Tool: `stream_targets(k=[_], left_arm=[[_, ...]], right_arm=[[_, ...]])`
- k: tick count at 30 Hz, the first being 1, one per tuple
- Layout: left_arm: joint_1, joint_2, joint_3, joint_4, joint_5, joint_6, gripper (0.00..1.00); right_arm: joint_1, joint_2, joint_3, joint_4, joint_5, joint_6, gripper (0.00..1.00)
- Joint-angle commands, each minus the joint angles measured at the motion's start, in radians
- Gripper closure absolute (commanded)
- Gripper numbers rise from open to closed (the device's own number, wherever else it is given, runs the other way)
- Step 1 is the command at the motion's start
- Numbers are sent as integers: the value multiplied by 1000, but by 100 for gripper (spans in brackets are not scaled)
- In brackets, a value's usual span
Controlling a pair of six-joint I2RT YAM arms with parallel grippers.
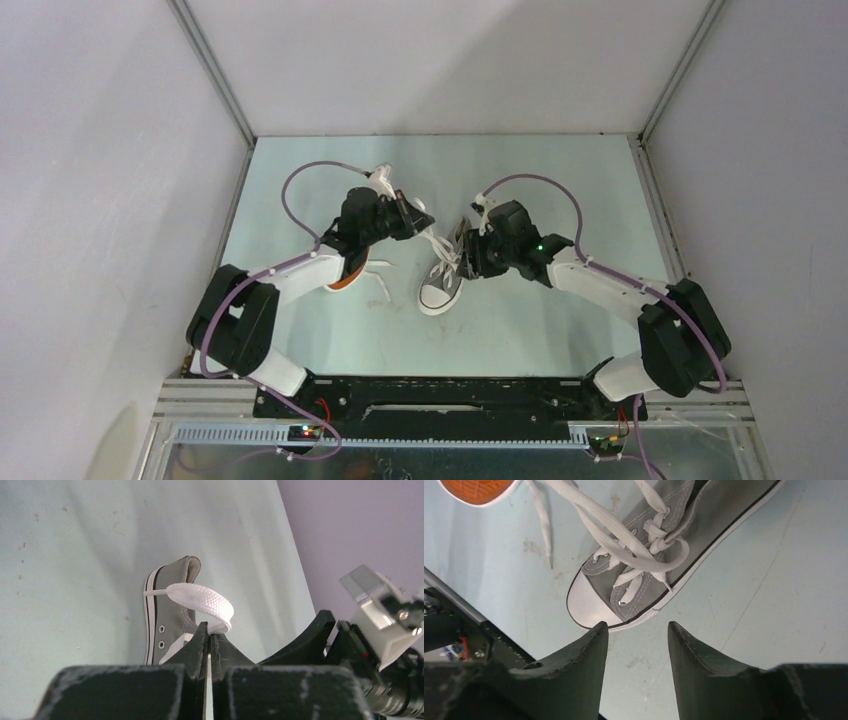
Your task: Tie the shoes
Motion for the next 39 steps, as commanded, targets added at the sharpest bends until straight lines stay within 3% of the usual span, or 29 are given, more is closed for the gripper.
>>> stream_targets(k=[1,6,12,19,28,39], left_arm=[[12,33,65,-38,33,-22,100],[35,65,74,-40,56,-53,100],[59,72,84,-52,70,-57,100],[77,89,95,-69,72,-49,100],[81,120,113,-90,65,-37,100],[88,123,120,-126,62,-21,100]], right_arm=[[51,33,-27,219,80,-43,50],[77,106,-28,335,120,-44,52],[76,166,-29,337,159,-28,63],[53,161,-80,369,141,-19,62],[39,99,-158,415,126,-8,49],[28,127,-180,469,86,2,58]])
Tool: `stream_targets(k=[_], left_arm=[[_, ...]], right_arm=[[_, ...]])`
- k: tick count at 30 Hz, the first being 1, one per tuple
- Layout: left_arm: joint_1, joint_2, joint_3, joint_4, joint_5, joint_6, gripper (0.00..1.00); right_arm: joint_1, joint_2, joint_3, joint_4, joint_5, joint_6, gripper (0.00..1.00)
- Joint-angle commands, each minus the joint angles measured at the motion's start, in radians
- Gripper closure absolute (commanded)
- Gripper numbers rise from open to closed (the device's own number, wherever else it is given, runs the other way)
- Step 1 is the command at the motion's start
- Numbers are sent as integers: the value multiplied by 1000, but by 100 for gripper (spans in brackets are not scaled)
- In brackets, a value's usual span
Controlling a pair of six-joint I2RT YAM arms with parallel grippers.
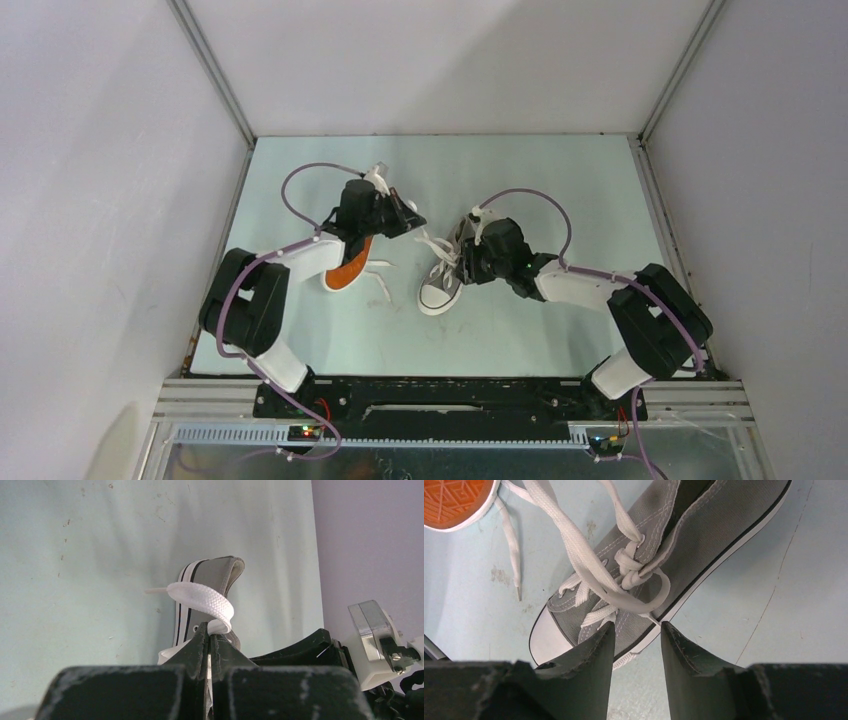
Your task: Tie the shoes
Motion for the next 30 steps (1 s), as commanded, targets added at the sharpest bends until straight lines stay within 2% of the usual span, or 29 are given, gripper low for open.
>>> stream_targets(k=[1,10,12,13,16,21,23,30], left_arm=[[8,3,39,-1,4,21,100],[8,10,48,-20,29,35,100],[7,10,49,-27,30,39,100],[8,10,50,-31,30,43,100],[10,3,48,-52,14,49,100],[16,-23,48,-91,-18,63,100],[16,-35,48,-112,-37,69,100],[28,-59,71,-184,-85,99,100]], right_arm=[[-11,23,17,78,-27,5,59],[-23,98,66,98,-66,-7,64],[-27,97,66,99,-70,-7,72],[-28,90,66,94,-67,-7,81],[-26,59,65,33,-17,0,100],[-24,-57,38,-91,97,28,100],[-45,-98,26,-212,167,55,100],[-183,-199,-17,-432,155,146,100]])
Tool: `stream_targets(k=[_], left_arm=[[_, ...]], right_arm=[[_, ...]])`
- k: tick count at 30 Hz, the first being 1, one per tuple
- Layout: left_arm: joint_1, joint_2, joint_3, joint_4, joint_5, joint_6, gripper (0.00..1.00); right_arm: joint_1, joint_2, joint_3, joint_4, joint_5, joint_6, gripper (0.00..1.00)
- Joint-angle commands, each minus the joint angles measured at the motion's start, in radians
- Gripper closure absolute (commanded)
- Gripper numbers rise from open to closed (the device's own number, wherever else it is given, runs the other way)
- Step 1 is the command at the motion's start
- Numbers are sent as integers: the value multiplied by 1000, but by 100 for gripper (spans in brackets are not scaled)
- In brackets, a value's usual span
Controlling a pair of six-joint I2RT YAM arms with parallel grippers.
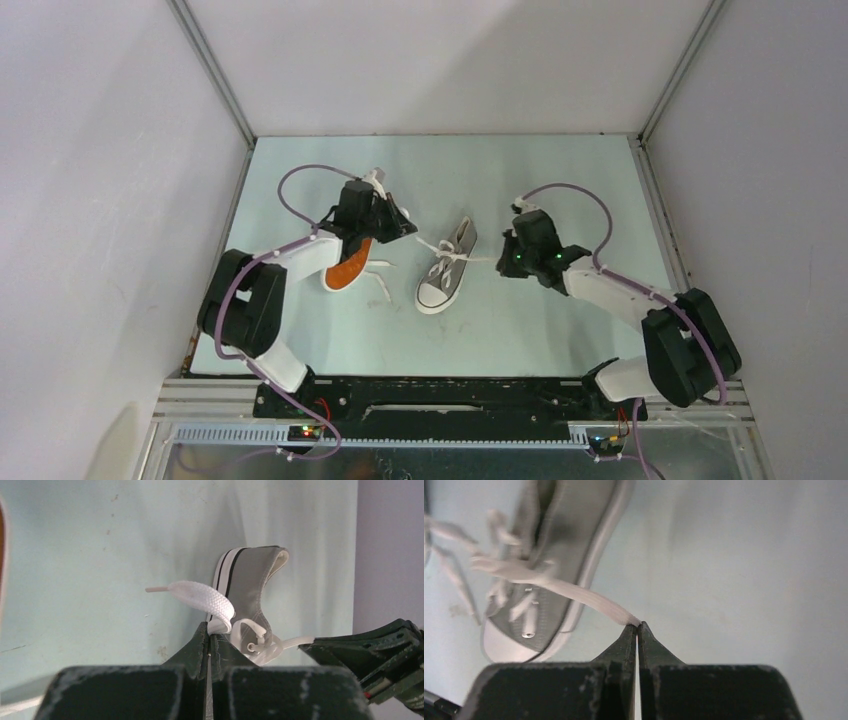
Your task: Tie the shoes
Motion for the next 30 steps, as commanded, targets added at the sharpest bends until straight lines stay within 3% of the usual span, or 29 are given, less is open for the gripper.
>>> stream_targets(k=[1,7,12,18,24,28,30], left_arm=[[17,-60,58,-61,-52,51,100],[49,-64,76,-197,-173,83,100],[94,39,151,-304,-234,133,100],[105,29,140,-345,-273,161,100],[105,-94,59,-387,-439,170,100],[91,-201,-17,-312,-344,210,100],[70,-244,-30,-299,-315,236,100]], right_arm=[[-98,-65,-36,-216,56,88,100],[-309,-201,-61,-357,153,167,100],[-469,-288,-106,-387,204,237,100],[-571,-308,-135,-422,240,276,100],[-634,-312,-170,-357,196,238,100],[-592,-299,-165,-246,28,84,100],[-506,-315,-153,-223,5,56,100]])
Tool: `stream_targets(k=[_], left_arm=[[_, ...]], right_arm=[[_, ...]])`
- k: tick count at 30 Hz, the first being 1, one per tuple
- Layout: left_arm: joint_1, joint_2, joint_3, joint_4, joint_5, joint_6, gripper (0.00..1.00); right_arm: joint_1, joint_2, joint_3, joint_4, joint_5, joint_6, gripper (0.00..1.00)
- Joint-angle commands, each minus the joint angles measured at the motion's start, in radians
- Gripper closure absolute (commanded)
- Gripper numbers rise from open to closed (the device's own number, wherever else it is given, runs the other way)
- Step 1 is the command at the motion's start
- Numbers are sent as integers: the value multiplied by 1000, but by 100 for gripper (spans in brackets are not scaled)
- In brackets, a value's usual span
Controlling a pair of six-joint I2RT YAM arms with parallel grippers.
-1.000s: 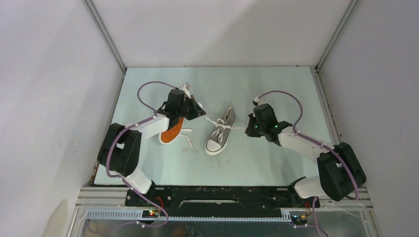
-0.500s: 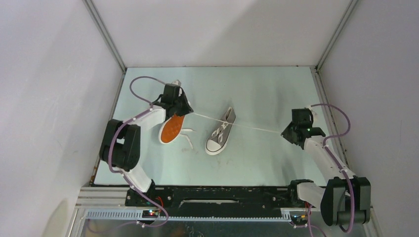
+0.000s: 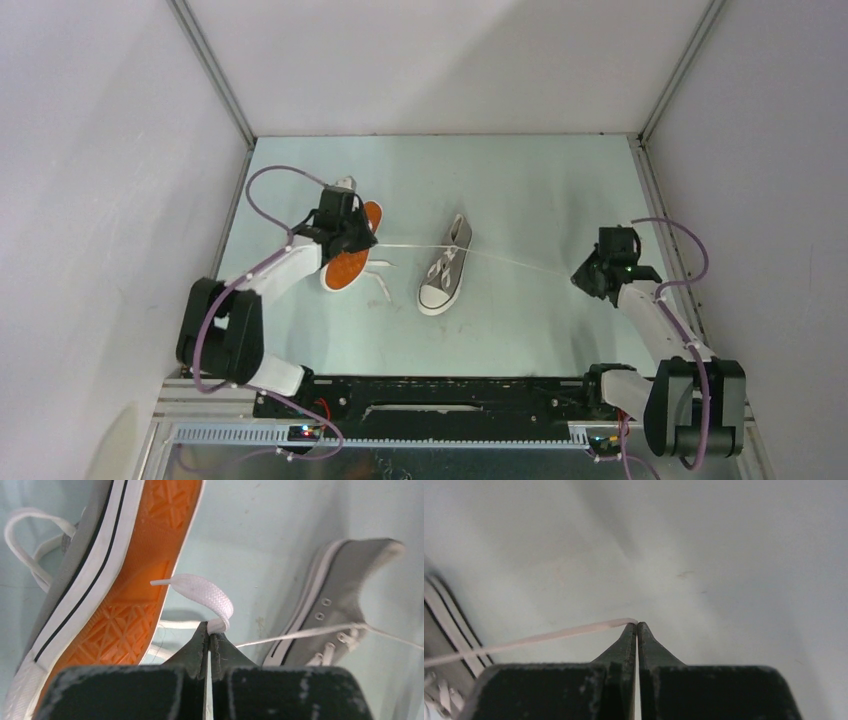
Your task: Tie the shoes
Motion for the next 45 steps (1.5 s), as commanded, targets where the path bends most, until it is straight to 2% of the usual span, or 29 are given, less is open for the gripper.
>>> stream_targets(k=[1,3,5,10,13,17,21,28,31,32,33,34,35,36,38,40,43,45], left_arm=[[-21,-130,-13,52,-20,94,100],[-29,-169,-18,64,20,91,100],[-30,-210,-29,78,45,76,100],[-38,-328,-113,102,65,41,100],[-39,-362,-152,73,34,25,100],[-38,-329,-184,25,-35,6,100],[-32,-258,-202,26,-89,1,100],[-34,-118,-170,63,-60,15,100],[-38,-106,-152,59,-52,36,96],[-44,-106,-149,48,-53,40,94],[-54,-112,-141,34,-60,50,86],[-59,-118,-137,26,-64,56,73],[-77,-129,-129,16,-85,73,67],[-89,-137,-124,-11,-103,89,55],[-135,-163,-103,-56,-185,118,45],[-184,-182,-82,-107,-291,145,41],[-251,-187,-36,-151,-389,196,41],[-275,-178,-23,-121,-377,251,41]], right_arm=[[151,-33,21,99,-48,-117,100],[238,-74,31,102,27,-103,100],[272,-124,37,93,44,-81,100],[235,-243,36,3,84,-58,100],[194,-258,34,-50,120,-59,100],[143,-209,34,-90,183,-32,100],[82,-170,34,-79,179,-5,100],[68,-121,34,15,80,-76,100],[82,-94,36,49,21,-107,100],[93,-86,43,61,11,-112,98],[138,-84,52,79,11,-135,86],[172,-83,60,83,30,-144,69],[258,-81,83,80,100,-153,63],[343,-73,95,78,137,-162,53],[428,-52,141,69,221,-174,47],[455,-26,159,79,223,-190,45],[465,13,186,112,158,-211,44],[477,31,199,133,125,-225,43]])
